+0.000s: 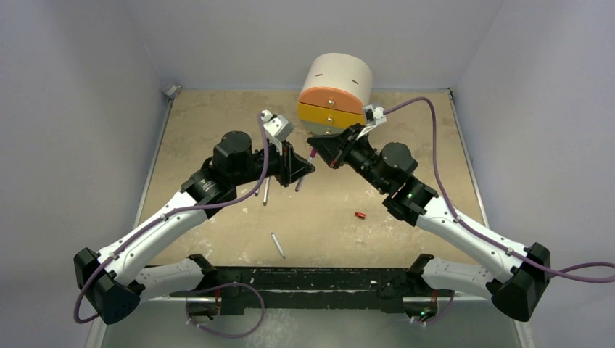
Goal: Insert the pens into the pen caps
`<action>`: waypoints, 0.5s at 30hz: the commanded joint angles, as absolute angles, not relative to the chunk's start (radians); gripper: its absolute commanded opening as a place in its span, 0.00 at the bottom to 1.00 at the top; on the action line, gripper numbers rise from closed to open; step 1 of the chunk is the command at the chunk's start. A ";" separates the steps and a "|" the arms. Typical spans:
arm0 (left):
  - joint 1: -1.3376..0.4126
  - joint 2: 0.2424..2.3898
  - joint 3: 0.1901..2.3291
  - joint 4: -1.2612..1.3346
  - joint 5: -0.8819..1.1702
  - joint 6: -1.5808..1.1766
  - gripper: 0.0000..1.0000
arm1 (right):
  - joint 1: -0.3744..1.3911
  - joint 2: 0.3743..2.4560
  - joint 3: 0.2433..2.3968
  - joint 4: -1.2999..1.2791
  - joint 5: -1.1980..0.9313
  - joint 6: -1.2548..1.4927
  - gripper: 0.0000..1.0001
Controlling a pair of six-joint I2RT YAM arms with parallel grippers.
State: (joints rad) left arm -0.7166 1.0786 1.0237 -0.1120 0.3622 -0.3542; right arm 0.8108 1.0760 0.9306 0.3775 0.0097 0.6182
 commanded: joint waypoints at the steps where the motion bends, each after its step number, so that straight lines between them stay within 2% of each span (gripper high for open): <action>1: -0.701 1.081 1.162 0.093 0.285 -0.348 0.00 | 0.870 1.104 0.881 0.256 -0.099 0.620 0.00; 15: -0.700 1.081 1.218 0.067 0.213 -0.312 0.00 | 0.913 1.127 0.813 0.232 -0.161 0.643 0.00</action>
